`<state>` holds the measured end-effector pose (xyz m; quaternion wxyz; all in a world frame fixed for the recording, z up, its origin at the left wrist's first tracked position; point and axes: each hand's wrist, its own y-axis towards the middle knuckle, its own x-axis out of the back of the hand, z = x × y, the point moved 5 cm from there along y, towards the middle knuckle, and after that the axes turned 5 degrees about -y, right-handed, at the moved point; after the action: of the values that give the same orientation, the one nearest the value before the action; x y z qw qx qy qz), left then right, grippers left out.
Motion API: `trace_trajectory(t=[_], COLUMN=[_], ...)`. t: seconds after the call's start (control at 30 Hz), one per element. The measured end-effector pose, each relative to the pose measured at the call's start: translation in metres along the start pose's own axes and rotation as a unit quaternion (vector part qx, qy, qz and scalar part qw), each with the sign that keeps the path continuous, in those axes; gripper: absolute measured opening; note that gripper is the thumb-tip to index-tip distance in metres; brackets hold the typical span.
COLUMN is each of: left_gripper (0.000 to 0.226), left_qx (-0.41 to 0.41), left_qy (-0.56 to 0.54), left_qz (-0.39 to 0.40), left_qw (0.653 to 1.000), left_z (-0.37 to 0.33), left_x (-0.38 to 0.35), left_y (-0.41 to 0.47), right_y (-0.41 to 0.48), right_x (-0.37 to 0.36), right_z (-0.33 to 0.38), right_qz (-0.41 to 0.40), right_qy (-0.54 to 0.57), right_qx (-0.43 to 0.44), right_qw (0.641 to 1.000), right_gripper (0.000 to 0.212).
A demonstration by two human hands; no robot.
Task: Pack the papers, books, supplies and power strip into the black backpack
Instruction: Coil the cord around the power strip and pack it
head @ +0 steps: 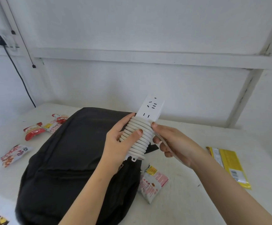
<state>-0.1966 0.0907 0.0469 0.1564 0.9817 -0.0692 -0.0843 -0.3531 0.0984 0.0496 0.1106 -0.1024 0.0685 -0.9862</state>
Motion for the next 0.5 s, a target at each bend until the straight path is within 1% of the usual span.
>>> trace_trajectory(t=[0.07, 0.13, 0.17, 0.23, 0.27, 0.3, 0.33, 0.37, 0.43, 0.5], left_gripper=[0.046, 0.050, 0.051, 0.051, 0.051, 0.050, 0.049, 0.049, 0.050, 0.051], left_qx=[-0.004, -0.011, -0.014, -0.021, -0.026, -0.032, -0.036, -0.037, -0.036, -0.037], left_qy=[0.024, 0.057, 0.077, 0.122, 0.148, 0.170, 0.184, 0.188, 0.190, 0.204], left_qz=[-0.021, -0.039, -0.047, -0.060, -0.064, -0.065, -0.067, -0.071, -0.080, -0.085], left_qw=[0.999, 0.998, 0.996, 0.990, 0.987, 0.983, 0.980, 0.979, 0.978, 0.975], left_z=[0.002, 0.003, 0.002, 0.002, 0.001, 0.000, 0.001, 0.001, 0.003, 0.005], left_x=[-0.001, 0.001, 0.004, 0.011, 0.014, 0.015, 0.015, 0.015, 0.013, 0.010], left_y=[0.003, 0.008, 0.010, 0.014, 0.016, 0.017, 0.018, 0.018, 0.018, 0.020], right_y=[-0.005, -0.012, -0.016, -0.025, -0.029, -0.034, -0.038, -0.042, -0.045, -0.047], right_x=[0.006, 0.015, 0.022, 0.039, 0.049, 0.059, 0.069, 0.077, 0.091, 0.098], right_z=[-0.001, -0.002, -0.002, -0.001, 0.001, 0.003, 0.005, 0.006, 0.003, 0.002], right_qz=[-0.011, -0.016, -0.021, -0.055, -0.082, -0.110, -0.132, -0.146, -0.146, -0.149], right_qy=[-0.079, -0.206, -0.282, -0.434, -0.488, -0.521, -0.537, -0.541, -0.536, -0.512], right_qx=[-0.018, -0.025, -0.020, -0.006, -0.006, -0.009, -0.013, -0.016, -0.022, 0.000], right_qw=[0.997, 0.978, 0.959, 0.899, 0.869, 0.846, 0.833, 0.828, 0.832, 0.846], right_gripper=[0.030, 0.028, 0.031, 0.039, 0.041, 0.043, 0.045, 0.045, 0.041, 0.038])
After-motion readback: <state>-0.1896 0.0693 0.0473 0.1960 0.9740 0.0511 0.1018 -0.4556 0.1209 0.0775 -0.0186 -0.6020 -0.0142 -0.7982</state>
